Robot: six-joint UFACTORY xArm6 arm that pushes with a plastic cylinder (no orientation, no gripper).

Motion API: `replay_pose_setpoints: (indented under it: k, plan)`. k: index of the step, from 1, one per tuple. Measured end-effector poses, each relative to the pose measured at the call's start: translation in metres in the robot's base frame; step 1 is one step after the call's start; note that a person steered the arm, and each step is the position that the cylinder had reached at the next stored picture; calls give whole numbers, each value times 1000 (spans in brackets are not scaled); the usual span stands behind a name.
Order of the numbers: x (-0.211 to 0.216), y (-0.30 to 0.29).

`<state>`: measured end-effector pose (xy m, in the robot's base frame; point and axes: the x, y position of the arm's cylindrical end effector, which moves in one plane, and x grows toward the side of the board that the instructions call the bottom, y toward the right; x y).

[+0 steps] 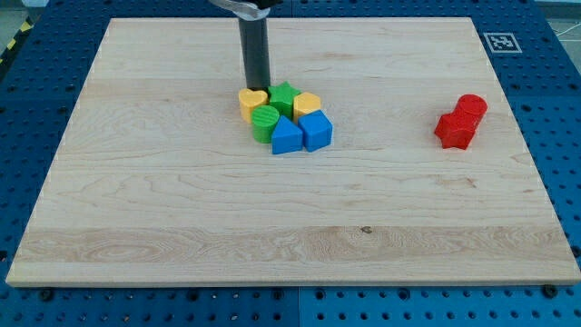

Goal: Move your arm closer to the yellow hexagon

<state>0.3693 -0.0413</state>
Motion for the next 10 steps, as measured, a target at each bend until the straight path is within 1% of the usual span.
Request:
replay_pose_setpoints:
  k: [1,2,3,4,5,7,8,10]
  plan:
    - [8,9]
    - [-28,10]
    - [-47,13]
    - [-46,18]
    - [-28,52]
    - [-27,87]
    - [-18,118]
    - [-8,121]
